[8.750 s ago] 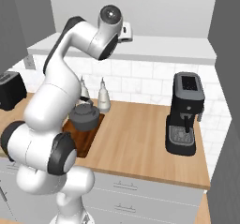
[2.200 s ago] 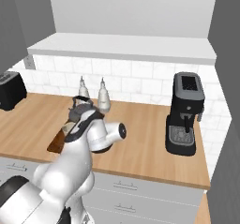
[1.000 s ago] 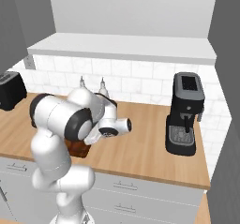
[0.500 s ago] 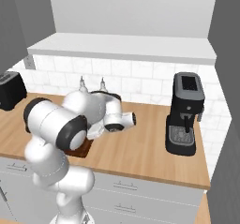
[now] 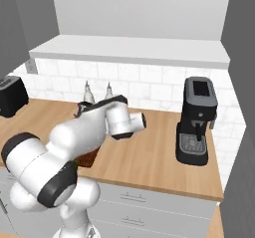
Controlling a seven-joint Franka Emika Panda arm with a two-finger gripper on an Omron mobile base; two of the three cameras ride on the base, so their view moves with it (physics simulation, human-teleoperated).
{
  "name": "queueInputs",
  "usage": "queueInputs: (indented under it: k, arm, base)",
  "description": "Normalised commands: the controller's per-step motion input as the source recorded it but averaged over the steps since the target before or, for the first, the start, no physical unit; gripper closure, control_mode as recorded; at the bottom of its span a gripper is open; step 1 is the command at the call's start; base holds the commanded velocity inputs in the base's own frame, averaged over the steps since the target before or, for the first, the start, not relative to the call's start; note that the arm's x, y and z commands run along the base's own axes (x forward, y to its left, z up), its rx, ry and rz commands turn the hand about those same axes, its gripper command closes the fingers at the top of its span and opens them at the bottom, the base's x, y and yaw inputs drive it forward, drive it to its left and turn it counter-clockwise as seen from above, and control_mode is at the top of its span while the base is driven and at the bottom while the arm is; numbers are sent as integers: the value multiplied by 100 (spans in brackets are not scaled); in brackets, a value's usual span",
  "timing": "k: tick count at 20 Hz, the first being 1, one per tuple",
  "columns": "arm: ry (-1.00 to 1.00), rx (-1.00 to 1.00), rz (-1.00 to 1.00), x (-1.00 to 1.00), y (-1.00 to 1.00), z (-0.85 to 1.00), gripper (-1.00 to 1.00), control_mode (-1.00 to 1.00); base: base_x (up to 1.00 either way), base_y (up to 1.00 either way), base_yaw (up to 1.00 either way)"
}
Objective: Pick the kettle from the counter and place it on the tray. Then pick the mug from the cabinet and place it on the tray. Then close the cabinet doors.
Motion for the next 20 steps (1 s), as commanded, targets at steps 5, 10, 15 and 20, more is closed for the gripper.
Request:
queueInputs:
  k: [5, 10, 15, 20]
  arm:
    - [12, 0, -21, -52, 0, 72, -100, -100]
    - [22, -1, -29, -25, 0, 57, -100, -100]
    - [23, -3, -17, 1, 0, 8, -100, -100]
    - [1, 0, 0, 0, 0, 0, -100, -100]
  base:
    - [0, 0, 0]
    - [0, 0, 0]
    - [0, 0, 0]
    - [0, 0, 0]
